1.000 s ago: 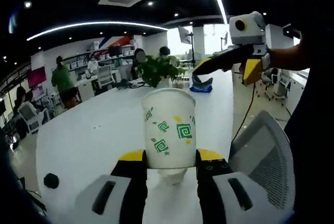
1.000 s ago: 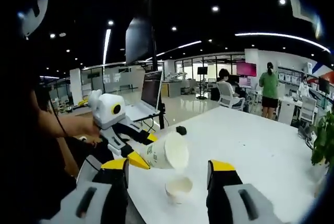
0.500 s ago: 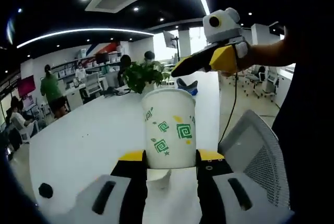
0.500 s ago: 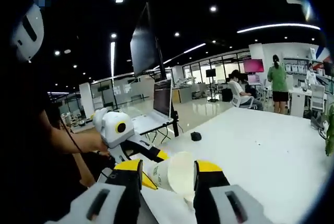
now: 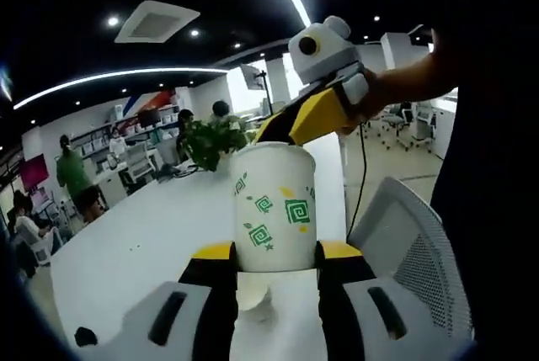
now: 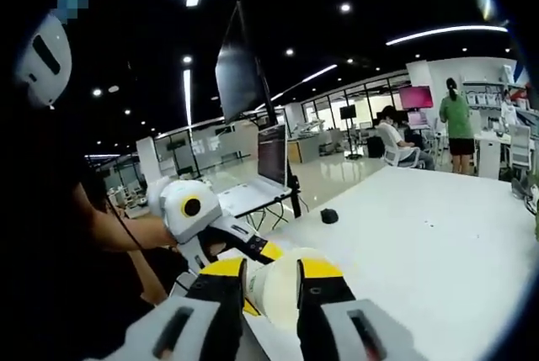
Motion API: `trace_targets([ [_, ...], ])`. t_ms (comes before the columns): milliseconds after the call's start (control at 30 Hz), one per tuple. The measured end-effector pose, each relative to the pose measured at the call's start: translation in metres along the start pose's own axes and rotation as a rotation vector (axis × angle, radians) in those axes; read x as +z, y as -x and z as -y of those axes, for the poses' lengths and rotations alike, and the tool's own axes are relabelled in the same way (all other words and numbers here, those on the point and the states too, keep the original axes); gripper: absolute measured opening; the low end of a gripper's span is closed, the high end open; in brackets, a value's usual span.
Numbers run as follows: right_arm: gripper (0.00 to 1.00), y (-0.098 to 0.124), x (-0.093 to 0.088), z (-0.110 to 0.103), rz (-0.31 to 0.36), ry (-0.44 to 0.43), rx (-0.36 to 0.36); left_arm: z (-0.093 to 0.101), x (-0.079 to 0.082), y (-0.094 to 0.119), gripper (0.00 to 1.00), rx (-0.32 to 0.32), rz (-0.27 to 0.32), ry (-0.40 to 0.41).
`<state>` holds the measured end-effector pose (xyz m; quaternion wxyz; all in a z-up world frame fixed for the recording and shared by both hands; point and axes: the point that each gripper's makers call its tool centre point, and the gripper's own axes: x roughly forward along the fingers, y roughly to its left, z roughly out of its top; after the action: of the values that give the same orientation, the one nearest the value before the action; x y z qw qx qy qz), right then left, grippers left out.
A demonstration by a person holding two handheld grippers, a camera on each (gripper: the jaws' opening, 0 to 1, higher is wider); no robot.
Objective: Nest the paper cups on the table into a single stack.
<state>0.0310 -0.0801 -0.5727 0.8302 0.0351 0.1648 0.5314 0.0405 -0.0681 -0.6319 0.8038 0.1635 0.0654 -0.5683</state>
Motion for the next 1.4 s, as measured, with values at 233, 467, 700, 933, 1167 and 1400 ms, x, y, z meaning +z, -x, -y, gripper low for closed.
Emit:
trace_targets([
  [233,0.07,-0.001,-0.001,-0.001,0.01,-0.044,0.01,-0.003,0.006,-0.001,0.35,0.026,0.016,-0.066],
  [467,0.0,0.001,-0.009,-0.003,0.005,-0.126,0.044,0.0,0.008,-0.003,0.35,0.024,-0.004,-0.143],
  [700,0.0,0.003,-0.013,-0.006,-0.005,-0.156,0.062,0.004,0.008,-0.006,0.35,0.016,-0.012,-0.159],
  [933,0.0,0.006,-0.014,-0.004,-0.019,-0.154,0.059,0.006,0.007,-0.01,0.35,0.013,-0.017,-0.149],
  [1167,0.0,0.005,-0.014,-0.003,-0.029,-0.15,0.055,0.005,0.006,-0.012,0.35,0.019,-0.022,-0.119],
  [1400,0.0,0.001,-0.012,0.0,-0.048,-0.099,0.054,-0.004,0.003,-0.006,0.37,0.066,-0.027,-0.021],
])
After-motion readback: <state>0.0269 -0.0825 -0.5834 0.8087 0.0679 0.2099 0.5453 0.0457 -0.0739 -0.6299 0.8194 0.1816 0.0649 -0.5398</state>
